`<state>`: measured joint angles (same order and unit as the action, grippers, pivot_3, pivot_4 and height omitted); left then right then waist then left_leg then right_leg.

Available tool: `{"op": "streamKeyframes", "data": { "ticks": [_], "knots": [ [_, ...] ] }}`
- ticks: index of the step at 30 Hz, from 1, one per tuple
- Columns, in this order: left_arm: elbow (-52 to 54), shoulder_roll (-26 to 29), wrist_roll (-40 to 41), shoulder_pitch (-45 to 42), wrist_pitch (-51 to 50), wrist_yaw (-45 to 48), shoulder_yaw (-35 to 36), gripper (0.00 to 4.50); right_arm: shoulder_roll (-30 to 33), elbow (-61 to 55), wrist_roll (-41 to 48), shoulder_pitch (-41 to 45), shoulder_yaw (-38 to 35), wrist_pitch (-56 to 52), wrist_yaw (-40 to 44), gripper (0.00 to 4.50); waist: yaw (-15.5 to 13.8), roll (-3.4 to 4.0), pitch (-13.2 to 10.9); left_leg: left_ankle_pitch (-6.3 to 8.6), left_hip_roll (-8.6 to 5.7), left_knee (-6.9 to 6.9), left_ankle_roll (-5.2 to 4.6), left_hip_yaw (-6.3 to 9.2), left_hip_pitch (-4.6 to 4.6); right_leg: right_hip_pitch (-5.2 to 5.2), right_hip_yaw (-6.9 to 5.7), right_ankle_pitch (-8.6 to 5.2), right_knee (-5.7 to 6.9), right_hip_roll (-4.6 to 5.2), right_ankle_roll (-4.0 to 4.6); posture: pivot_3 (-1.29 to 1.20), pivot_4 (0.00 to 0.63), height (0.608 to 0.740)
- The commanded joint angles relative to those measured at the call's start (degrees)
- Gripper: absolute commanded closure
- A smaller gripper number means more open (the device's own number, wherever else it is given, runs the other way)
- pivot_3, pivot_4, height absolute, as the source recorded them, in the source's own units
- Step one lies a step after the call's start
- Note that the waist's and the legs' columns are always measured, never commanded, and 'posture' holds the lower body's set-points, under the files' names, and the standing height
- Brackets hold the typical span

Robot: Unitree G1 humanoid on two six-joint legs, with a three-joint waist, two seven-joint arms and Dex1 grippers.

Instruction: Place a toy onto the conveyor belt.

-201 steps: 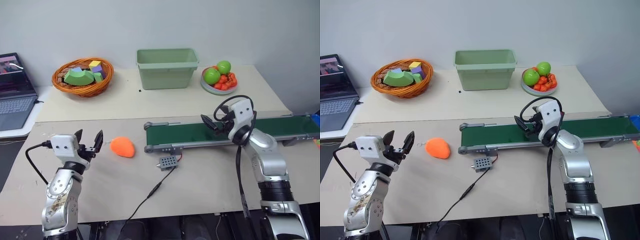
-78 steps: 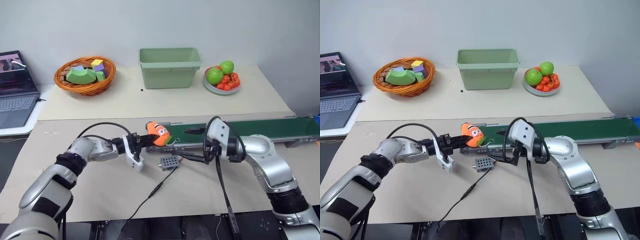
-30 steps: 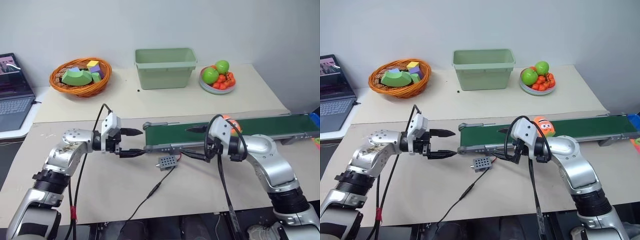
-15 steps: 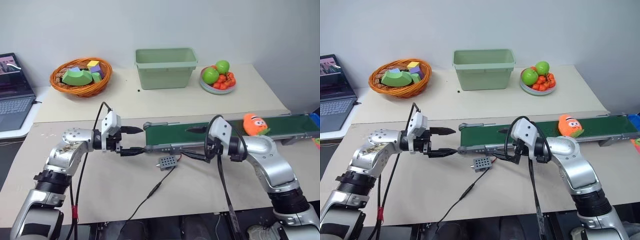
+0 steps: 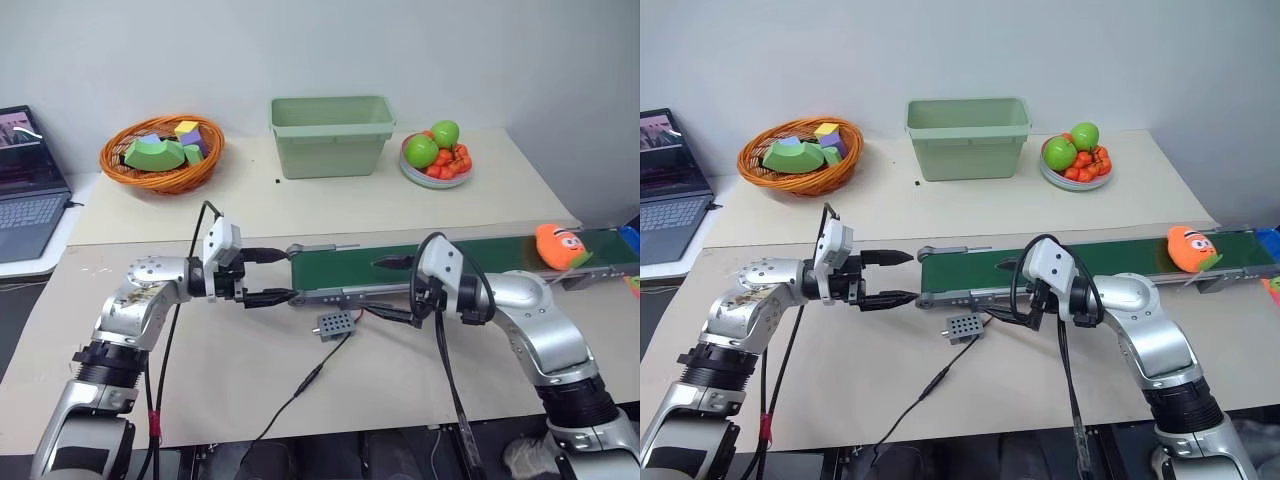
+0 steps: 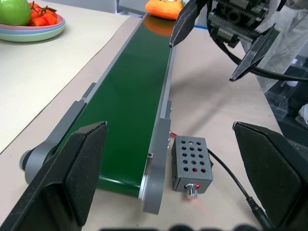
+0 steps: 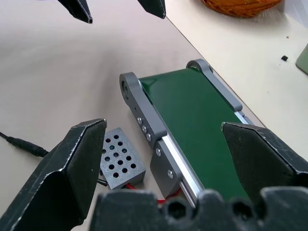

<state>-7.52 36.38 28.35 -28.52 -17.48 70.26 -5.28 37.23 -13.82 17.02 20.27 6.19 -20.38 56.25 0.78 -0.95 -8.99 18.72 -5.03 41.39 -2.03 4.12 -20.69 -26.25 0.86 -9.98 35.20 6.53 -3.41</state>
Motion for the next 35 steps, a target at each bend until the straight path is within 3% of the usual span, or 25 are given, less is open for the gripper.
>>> {"op": "streamKeyframes", "data": {
  "ticks": [1,35],
  "knots": [
    [2.02,-0.19,0.23,-1.04,0.15,-0.13,1.99,0.05,0.16,-0.81,0.52,0.79,-1.05,1.48,0.28,0.00,0.00,0.00,0.00,0.00,0.00,0.00,0.00,0.00,0.00,0.00,0.00,0.00,0.00,0.00,0.00,0.00,0.150,0.728],
    [5.97,0.27,0.68,1.19,-3.20,-0.03,3.15,0.05,-0.49,0.15,0.16,1.26,-0.14,2.58,1.18,0.00,-0.04,0.00,0.00,0.00,0.00,-0.01,0.00,0.00,0.00,0.00,0.00,0.00,-0.02,0.00,0.00,0.00,0.150,0.728]
  ]
}}
